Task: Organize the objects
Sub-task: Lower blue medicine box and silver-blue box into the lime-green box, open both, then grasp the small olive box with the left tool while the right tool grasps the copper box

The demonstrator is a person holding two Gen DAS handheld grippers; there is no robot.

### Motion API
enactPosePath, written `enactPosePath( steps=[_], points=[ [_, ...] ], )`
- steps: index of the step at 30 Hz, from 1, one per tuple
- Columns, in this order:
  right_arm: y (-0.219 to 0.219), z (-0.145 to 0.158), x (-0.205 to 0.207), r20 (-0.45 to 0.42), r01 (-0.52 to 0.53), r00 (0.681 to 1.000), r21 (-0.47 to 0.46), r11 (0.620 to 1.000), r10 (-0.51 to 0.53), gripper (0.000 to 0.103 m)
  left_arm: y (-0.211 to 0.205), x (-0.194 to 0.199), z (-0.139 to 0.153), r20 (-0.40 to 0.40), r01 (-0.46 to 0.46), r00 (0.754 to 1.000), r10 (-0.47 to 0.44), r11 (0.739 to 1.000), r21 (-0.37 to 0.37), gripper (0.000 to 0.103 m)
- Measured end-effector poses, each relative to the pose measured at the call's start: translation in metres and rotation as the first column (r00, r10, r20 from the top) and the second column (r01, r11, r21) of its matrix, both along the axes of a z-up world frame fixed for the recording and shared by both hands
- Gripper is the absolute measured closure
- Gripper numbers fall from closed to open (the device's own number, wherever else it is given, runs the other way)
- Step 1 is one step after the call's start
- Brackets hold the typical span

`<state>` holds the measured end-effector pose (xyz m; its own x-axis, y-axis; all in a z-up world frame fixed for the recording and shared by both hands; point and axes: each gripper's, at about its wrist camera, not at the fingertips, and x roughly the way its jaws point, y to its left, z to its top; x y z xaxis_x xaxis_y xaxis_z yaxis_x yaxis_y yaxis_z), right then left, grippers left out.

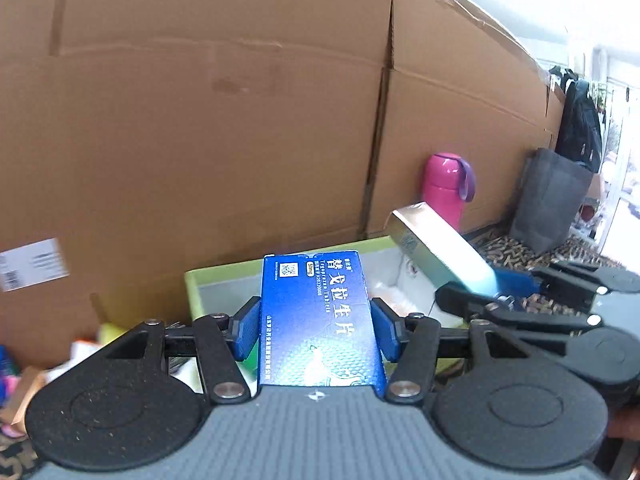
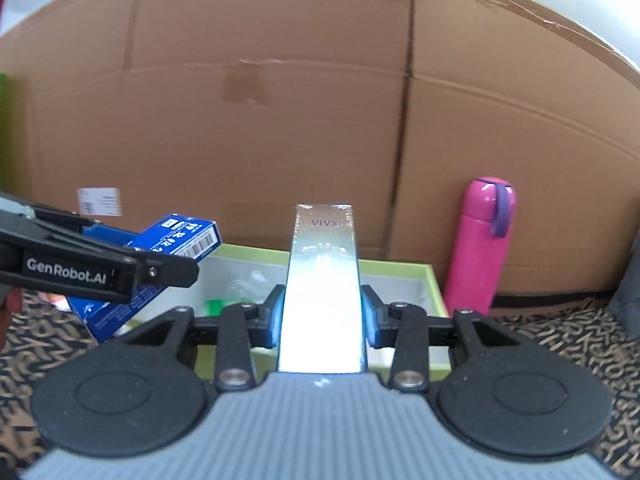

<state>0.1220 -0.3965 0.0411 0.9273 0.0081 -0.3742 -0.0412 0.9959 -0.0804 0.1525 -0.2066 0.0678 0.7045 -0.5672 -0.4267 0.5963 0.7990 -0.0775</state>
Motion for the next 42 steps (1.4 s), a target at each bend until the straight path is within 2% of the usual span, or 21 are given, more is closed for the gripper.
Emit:
enactPosePath(
  steps=[4,7,14,17,18,19,20,21,22,24,31,37,42],
  points=[
    [-0.015,-0.009,0.033,-0.040,0.035,0.999,-0.030,0.999,-0.036,0.065,-0.039,0.021,-0.005,0.038,-0.008,0.999,0.007,1.000,0.029,0.042],
    [-0.021,-0.020,0.055,-0.056,0.060,0.996,-0.068,0.996,-0.064,0.065,-0.054,0.034,-0.009,0.038,-0.008,0.999,0.006,0.999,0.040,0.042],
    [-0.033,-0.036,0.071,-0.052,0.064,0.996,-0.075,0.995,-0.068,0.065,-0.061,0.054,-0.021,0.008,-0.014,1.000,0.014,0.999,0.041,0.042],
    [-0.032,-0.047,0.076,-0.093,0.051,0.994,-0.111,0.993,-0.062,0.065,-0.060,0.058,-0.027,-0.001,-0.010,1.000,0.010,1.000,0.024,0.041],
    [-0.032,-0.050,0.077,-0.103,0.042,0.993,-0.121,0.992,-0.055,0.063,-0.058,0.059,-0.028,-0.006,-0.001,1.000,0.001,1.000,0.006,0.038],
    [-0.032,-0.054,0.074,-0.096,0.042,0.994,-0.131,0.990,-0.055,0.048,-0.055,0.059,-0.030,-0.015,0.013,1.000,-0.014,1.000,-0.015,0.022],
    [-0.032,-0.055,0.069,-0.081,0.043,0.995,-0.133,0.990,-0.054,0.038,-0.052,0.058,-0.031,-0.021,0.020,1.000,-0.020,0.999,-0.031,0.012],
    [-0.032,-0.056,0.064,-0.063,0.041,0.997,-0.123,0.992,-0.049,0.029,-0.049,0.056,-0.031,-0.015,0.012,1.000,-0.012,0.999,-0.044,0.010],
    [-0.031,-0.056,0.058,-0.043,0.051,0.998,-0.122,0.991,-0.056,0.015,-0.047,0.053,-0.032,-0.003,0.002,1.000,-0.002,0.999,-0.054,0.009],
    [-0.029,-0.056,0.046,0.001,0.054,0.999,-0.132,0.990,-0.054,0.003,-0.045,0.052,-0.032,-0.002,0.005,1.000,-0.005,0.999,-0.051,0.009],
    [-0.024,-0.049,0.018,0.031,0.040,0.999,-0.134,0.990,-0.036,0.000,-0.031,0.043,-0.027,0.001,-0.019,1.000,0.019,0.997,-0.070,0.009],
    [-0.011,-0.025,-0.007,0.065,0.007,0.998,-0.031,0.999,-0.005,0.000,0.000,0.017,-0.022,0.029,-0.051,0.998,0.054,0.993,-0.103,0.006],
    [0.008,-0.019,-0.027,0.064,-0.038,0.997,0.016,0.999,0.037,0.000,0.025,-0.010,-0.025,0.032,-0.082,0.996,0.085,0.992,-0.093,0.006]
  ],
)
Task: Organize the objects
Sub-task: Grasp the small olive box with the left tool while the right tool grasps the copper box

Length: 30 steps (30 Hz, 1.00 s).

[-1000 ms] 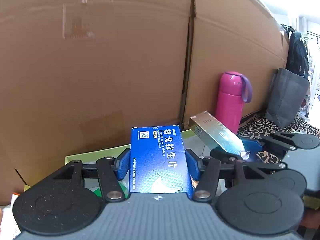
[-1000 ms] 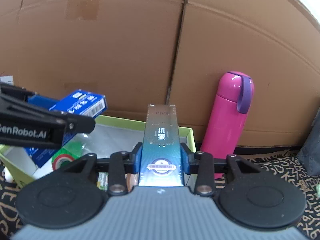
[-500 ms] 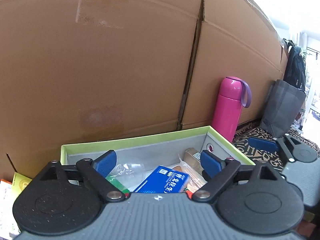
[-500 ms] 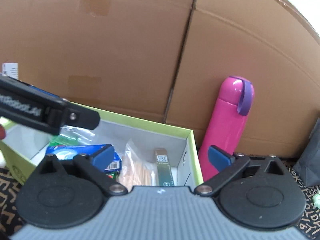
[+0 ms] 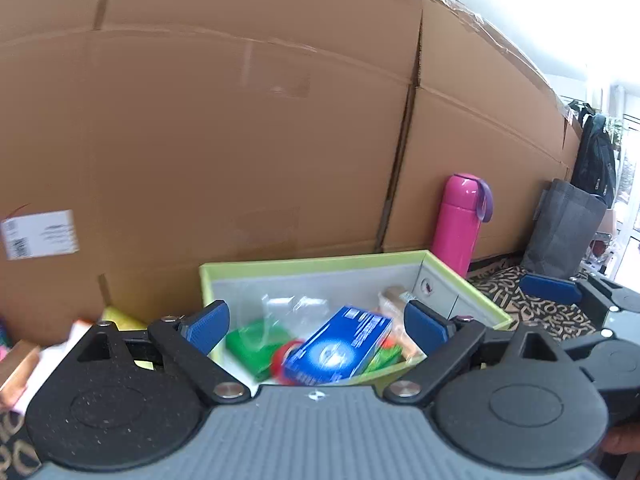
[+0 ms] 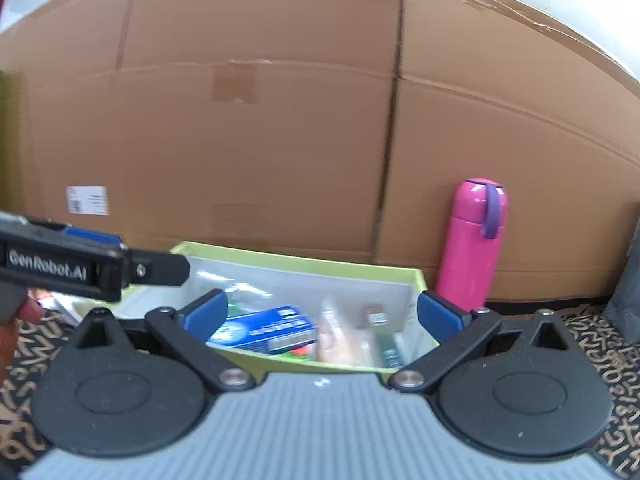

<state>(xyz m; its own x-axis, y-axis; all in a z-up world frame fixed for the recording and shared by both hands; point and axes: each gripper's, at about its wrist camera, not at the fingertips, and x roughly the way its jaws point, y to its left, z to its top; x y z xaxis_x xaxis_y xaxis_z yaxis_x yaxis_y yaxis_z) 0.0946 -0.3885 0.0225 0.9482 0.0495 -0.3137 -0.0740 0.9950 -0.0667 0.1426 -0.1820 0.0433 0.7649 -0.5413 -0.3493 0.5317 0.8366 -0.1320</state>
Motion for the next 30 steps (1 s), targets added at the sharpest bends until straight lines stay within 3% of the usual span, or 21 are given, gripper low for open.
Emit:
enactPosePath(
  steps=[7,15,25,30],
  points=[
    [0.037,-0.011,-0.025,-0.020,-0.067,0.998,0.032,0.997,0.068,0.000,0.045,-0.037,-0.009,0.000,-0.062,0.998,0.062,0.998,-0.010,0.006],
    [0.074,-0.040,-0.032,-0.112,-0.117,0.985,0.101,0.988,0.128,0.000,0.095,-0.056,-0.030,-0.036,-0.178,0.983,0.178,0.984,0.009,0.006],
    [0.127,-0.063,-0.029,-0.207,-0.203,0.951,0.145,0.968,0.231,0.000,0.165,-0.050,-0.063,-0.128,-0.344,0.929,0.347,0.938,0.045,0.006],
    [0.152,-0.062,-0.026,-0.217,-0.259,0.935,0.128,0.957,0.282,0.000,0.205,-0.033,-0.067,-0.102,-0.434,0.892,0.440,0.898,0.079,0.006]
  ],
)
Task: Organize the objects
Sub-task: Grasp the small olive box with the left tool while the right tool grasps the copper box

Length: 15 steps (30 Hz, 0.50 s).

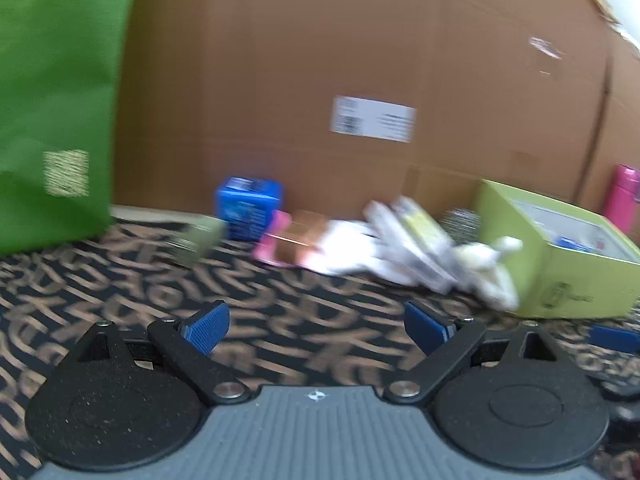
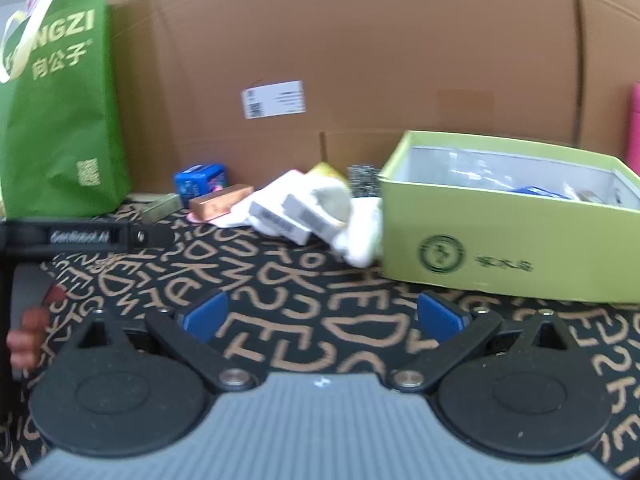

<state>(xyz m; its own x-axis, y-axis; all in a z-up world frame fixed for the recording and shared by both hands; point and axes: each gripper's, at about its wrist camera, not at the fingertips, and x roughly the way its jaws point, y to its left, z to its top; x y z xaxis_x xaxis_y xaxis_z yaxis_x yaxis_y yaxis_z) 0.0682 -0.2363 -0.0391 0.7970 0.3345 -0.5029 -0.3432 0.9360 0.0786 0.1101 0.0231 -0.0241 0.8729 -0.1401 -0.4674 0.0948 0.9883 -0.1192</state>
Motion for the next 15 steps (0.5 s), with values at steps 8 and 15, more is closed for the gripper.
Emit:
enactPosePath(
  steps=[8,15],
  points=[
    [0.037,0.003,0.005,-0.021,-0.078,0.997,-0.022,0.997,0.078,0.000,0.056,0.064,-0.004,0.020,-0.121,0.993,0.120,0.991,0.051,0.007],
    [0.072,0.013,0.019,0.007,-0.109,0.994,-0.017,0.994,0.109,0.000,0.070,0.117,-0.023,-0.103,-0.044,0.993,0.051,0.997,0.068,0.068]
  ],
)
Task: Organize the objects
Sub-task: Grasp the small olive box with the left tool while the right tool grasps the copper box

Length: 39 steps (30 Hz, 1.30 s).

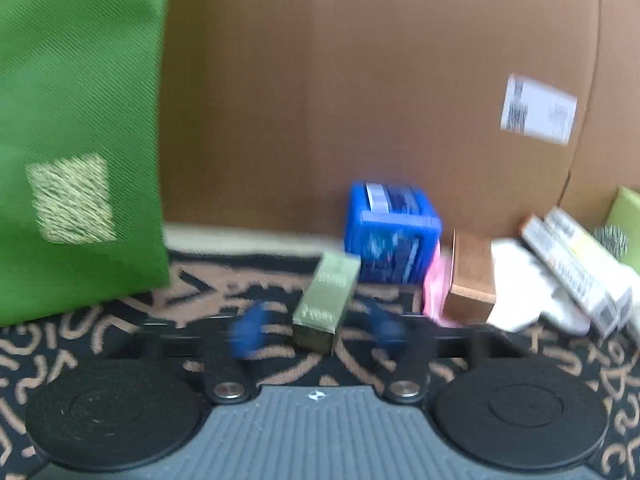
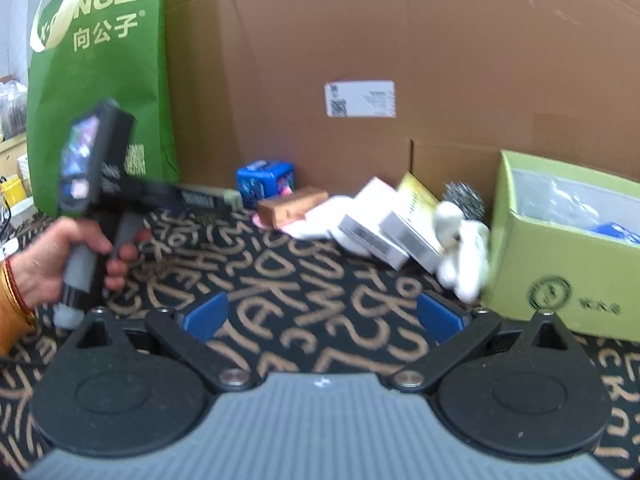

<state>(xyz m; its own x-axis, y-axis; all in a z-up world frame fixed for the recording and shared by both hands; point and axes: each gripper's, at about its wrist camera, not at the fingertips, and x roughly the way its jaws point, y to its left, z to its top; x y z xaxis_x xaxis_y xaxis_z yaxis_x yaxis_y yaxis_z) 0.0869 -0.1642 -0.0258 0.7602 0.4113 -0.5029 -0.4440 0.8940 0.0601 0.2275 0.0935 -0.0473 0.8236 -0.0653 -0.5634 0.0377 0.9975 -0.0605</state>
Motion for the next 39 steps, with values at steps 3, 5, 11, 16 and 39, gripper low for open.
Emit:
enactPosePath(
  steps=[3,5,11,16,39],
  points=[
    [0.024,0.004,0.017,0.014,-0.012,1.000,0.004,1.000,0.012,0.016,0.010,-0.013,0.006,0.013,0.037,0.999,-0.036,0.998,-0.057,0.080],
    [0.043,0.006,0.033,0.006,-0.023,1.000,0.018,1.000,0.023,0.023,0.012,-0.028,0.007,0.017,0.063,0.998,-0.062,0.996,-0.058,0.080],
    [0.110,0.002,0.088,-0.023,-0.018,1.000,-0.013,1.000,0.018,0.036,0.018,-0.053,0.006,0.019,0.076,0.997,-0.075,0.996,-0.045,0.080],
    [0.140,-0.016,0.125,-0.073,0.042,0.996,-0.074,0.996,-0.048,0.037,0.025,-0.056,0.006,0.007,0.081,0.997,-0.081,0.995,-0.060,0.080],
    [-0.021,-0.020,-0.044,-0.112,-0.029,0.994,-0.102,0.994,0.018,0.072,-0.053,-0.129,0.003,-0.032,0.383,0.923,-0.384,0.923,-0.044,0.080]
  ],
)
